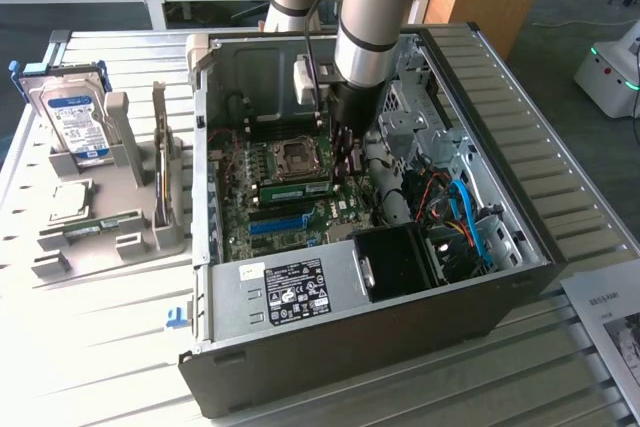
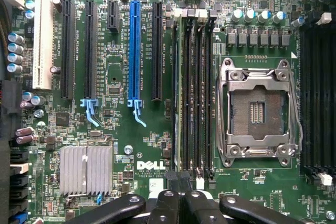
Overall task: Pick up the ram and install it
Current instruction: 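Press down the ram until it locks into place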
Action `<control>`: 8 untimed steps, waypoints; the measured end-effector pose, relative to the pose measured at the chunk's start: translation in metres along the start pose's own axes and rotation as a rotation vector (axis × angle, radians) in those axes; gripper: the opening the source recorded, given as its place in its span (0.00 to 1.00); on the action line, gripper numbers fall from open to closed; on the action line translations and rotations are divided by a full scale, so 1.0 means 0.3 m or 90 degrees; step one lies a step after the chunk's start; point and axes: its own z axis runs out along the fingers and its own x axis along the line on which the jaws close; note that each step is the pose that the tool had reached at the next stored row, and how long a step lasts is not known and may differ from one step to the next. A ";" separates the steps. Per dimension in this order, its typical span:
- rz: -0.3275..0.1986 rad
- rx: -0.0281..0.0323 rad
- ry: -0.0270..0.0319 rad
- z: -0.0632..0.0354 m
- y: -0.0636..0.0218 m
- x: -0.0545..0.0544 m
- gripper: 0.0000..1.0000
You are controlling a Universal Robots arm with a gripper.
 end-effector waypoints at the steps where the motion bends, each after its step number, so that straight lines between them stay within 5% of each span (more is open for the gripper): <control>1: 0.000 -0.0006 0.0001 -0.003 0.000 0.000 0.10; 8: 0.000 -0.0040 0.0001 -0.025 0.001 -0.001 0.10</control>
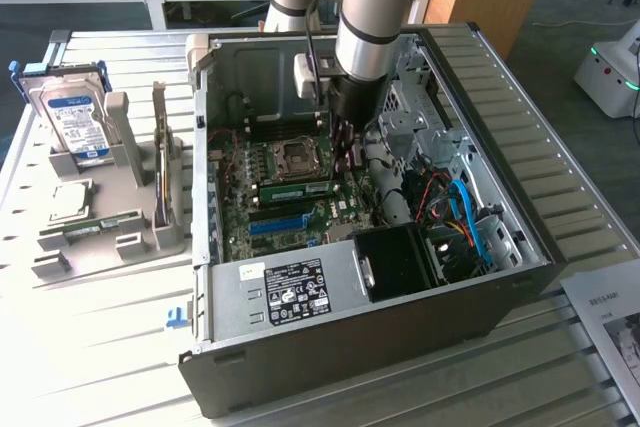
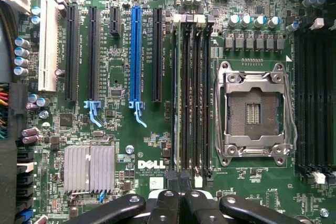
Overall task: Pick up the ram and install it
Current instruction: 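Press down the ram until it locks into place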
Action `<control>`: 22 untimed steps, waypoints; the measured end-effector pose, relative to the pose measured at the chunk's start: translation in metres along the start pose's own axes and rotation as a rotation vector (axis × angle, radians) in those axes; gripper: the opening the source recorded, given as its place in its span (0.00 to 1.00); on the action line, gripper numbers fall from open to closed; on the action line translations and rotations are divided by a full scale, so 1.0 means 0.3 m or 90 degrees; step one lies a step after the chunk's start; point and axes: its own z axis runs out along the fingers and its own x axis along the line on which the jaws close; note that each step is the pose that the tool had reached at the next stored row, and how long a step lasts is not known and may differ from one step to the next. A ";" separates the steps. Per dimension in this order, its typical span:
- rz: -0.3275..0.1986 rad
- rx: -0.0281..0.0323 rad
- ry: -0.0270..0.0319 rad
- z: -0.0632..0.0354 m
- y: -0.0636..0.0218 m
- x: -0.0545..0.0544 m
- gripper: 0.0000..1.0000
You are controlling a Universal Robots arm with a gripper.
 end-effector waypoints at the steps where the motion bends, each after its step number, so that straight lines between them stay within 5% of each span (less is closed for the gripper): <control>1: 0.000 -0.0004 0.0000 -0.003 0.000 0.000 0.10; 22: 0.000 -0.0014 0.0000 -0.019 0.001 -0.001 0.10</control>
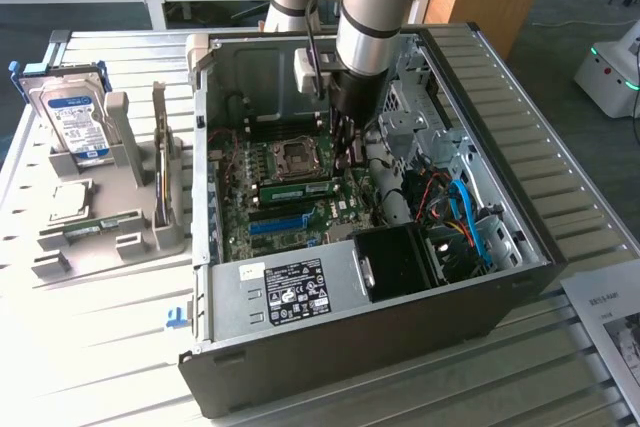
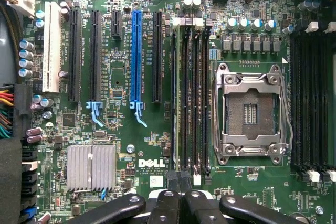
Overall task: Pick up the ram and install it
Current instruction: 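Press down the ram until it locks into place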
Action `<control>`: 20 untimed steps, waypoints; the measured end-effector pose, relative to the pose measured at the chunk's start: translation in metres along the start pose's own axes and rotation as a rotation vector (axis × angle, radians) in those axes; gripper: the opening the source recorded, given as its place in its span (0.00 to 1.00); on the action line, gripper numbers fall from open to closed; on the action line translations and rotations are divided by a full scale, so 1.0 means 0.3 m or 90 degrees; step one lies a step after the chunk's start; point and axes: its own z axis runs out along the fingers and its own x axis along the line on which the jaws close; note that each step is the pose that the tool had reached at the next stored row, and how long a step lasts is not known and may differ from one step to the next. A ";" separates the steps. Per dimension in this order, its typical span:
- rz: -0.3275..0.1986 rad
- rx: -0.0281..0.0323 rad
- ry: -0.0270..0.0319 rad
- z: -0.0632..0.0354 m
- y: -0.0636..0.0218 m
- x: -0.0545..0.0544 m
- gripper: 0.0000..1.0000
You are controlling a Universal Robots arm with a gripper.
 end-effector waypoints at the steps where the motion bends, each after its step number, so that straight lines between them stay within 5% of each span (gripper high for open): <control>1: 0.000 0.0000 0.0000 0.000 0.000 0.000 0.10; 10: 0.000 0.0007 0.0000 0.001 0.024 0.000 0.10; 20: 0.000 0.0057 0.0000 0.003 0.065 0.001 0.10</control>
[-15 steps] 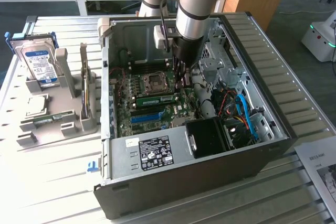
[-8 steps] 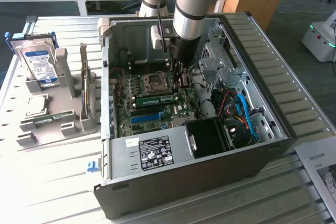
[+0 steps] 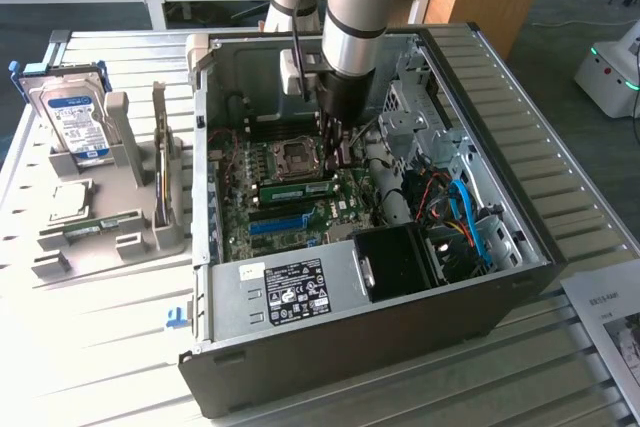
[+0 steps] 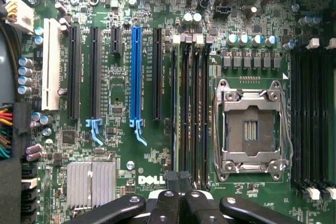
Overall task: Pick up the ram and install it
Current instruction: 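Press down the ram until it locks into place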
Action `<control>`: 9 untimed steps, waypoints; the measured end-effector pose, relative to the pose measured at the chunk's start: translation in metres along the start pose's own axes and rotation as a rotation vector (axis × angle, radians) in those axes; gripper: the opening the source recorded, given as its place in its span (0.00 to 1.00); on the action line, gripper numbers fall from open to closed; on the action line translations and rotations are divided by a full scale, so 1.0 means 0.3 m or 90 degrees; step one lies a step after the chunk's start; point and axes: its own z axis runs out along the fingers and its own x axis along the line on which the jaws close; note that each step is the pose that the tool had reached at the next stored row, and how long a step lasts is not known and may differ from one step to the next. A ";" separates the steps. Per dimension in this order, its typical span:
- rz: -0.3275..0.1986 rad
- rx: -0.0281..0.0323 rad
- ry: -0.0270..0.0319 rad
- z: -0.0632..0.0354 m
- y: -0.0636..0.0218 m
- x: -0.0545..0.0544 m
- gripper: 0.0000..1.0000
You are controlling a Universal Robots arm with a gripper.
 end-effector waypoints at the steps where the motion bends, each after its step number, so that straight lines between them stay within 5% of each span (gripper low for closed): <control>1: 0.000 0.0007 -0.0001 0.000 0.005 0.000 0.10; 9: 0.000 0.0074 -0.0002 0.002 0.046 0.001 0.10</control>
